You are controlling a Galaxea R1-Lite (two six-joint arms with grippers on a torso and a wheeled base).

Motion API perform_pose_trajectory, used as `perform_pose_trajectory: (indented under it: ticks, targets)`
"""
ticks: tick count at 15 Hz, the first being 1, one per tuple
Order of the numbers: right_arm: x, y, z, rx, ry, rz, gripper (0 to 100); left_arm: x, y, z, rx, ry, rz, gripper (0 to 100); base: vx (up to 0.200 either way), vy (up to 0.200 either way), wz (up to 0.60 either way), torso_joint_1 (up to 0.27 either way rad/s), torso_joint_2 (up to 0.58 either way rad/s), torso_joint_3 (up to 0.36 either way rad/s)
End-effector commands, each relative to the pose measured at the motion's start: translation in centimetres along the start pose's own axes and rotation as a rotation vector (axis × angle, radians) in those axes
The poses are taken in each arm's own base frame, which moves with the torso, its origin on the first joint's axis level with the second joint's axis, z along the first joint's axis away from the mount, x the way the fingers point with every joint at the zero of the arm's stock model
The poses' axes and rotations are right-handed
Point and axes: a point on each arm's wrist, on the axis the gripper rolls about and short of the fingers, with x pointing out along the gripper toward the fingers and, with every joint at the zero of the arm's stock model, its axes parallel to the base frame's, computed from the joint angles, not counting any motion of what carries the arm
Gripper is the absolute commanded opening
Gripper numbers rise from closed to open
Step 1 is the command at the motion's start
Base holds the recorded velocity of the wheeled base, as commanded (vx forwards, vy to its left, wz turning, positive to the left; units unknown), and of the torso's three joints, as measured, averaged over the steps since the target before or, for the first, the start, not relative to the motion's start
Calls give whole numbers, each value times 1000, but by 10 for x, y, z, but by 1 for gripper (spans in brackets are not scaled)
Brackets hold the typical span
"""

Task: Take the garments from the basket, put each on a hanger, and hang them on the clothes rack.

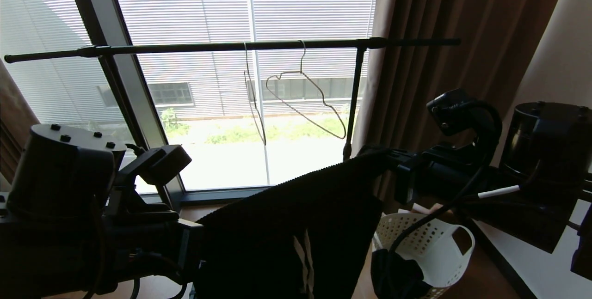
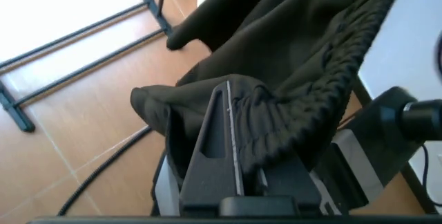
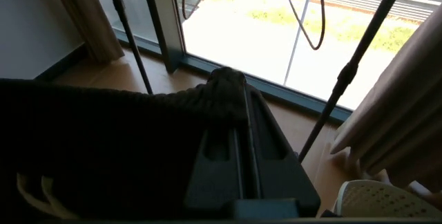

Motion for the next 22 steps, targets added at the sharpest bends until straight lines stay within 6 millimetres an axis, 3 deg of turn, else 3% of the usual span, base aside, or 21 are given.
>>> perform_pose_trajectory:
  ticks: [1,6,8,12,14,15,17,22]
  targets:
    - [0,-1,-10,-3,32,0,0,-3,1,1,-4,-30,-3,0,0,0,0,0,0,0]
    - [-39,-1,-23,-10,42,9,0,3,4,-1,6,-102,-23,0,0,0,0,0,0,0]
    - [-55,-1,-29,-18,45,6,0,5,1,8,15,-132,-34,0,0,0,0,0,0,0]
    - [-58,5,-55,-34,142,41,0,29,-5,38,16,-144,-39,0,0,0,0,0,0,0]
    - [-61,5,-58,-35,152,45,0,36,-6,45,17,-147,-40,0,0,0,0,0,0,0]
    - [-63,13,-61,-48,158,87,0,49,-10,64,20,-169,-47,0,0,0,0,0,0,0]
    - [-66,26,-66,-73,180,151,0,59,-13,81,25,-193,-56,0,0,0,0,0,0,0]
    - [-62,66,-75,-155,218,299,0,80,-20,110,49,-235,-70,0,0,0,0,0,0,0]
